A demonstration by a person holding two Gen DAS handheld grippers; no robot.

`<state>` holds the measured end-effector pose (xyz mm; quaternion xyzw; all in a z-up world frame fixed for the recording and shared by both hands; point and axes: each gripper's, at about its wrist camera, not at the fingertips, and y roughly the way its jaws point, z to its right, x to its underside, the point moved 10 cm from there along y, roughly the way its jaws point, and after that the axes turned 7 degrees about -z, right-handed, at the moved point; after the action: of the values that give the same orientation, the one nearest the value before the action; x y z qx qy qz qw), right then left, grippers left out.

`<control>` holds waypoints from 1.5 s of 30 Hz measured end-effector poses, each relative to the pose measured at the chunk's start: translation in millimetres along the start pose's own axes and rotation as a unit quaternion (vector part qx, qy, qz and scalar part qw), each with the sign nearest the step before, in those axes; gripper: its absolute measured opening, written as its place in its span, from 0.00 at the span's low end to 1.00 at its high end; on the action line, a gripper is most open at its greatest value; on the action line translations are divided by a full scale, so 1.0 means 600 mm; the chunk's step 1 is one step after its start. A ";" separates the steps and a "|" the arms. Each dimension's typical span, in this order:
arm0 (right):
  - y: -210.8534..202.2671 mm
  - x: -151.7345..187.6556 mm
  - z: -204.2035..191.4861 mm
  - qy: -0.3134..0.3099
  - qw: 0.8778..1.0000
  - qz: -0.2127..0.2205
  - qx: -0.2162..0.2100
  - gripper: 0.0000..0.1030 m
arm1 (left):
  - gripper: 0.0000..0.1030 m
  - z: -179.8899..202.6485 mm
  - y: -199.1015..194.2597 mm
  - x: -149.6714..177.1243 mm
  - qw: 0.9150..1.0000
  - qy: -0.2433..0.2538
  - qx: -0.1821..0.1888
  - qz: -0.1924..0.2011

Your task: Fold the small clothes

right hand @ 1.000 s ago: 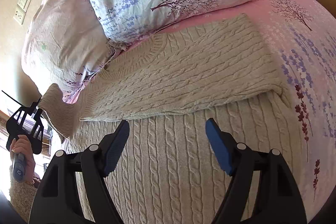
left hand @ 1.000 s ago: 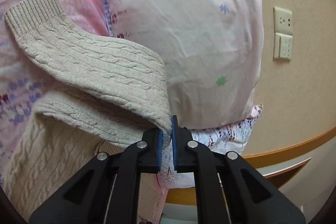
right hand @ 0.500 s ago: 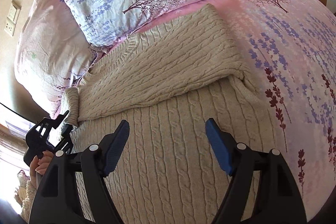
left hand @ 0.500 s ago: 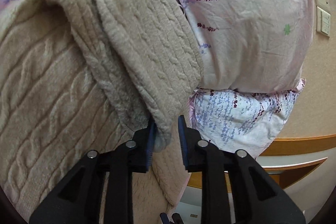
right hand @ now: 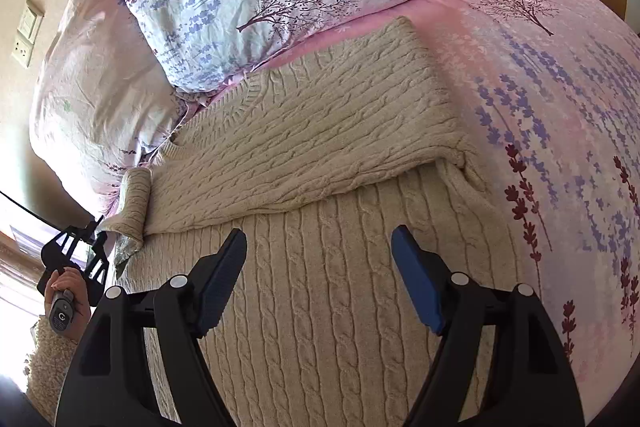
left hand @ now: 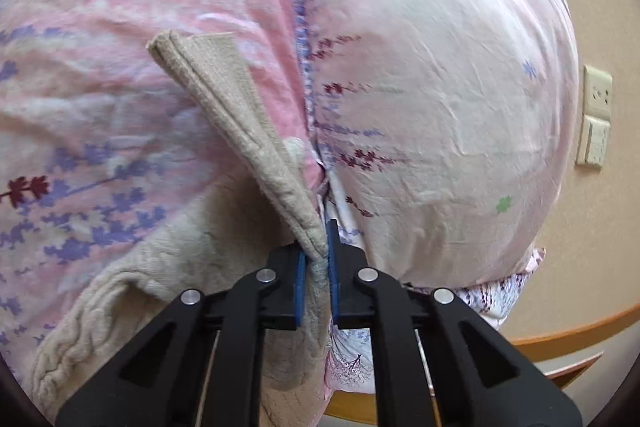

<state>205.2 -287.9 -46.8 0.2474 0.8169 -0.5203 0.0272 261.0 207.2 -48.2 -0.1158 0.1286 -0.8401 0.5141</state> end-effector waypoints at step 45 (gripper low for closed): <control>0.048 -0.140 -0.089 0.007 0.996 0.028 -0.083 0.09 | 0.53 -0.125 -0.186 0.139 0.814 0.431 -0.370 -0.122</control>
<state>302.8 -263.4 -21.1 0.2702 0.8505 -0.4477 0.0564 106.4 188.9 -76.3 0.0618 0.6230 -0.7488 0.2177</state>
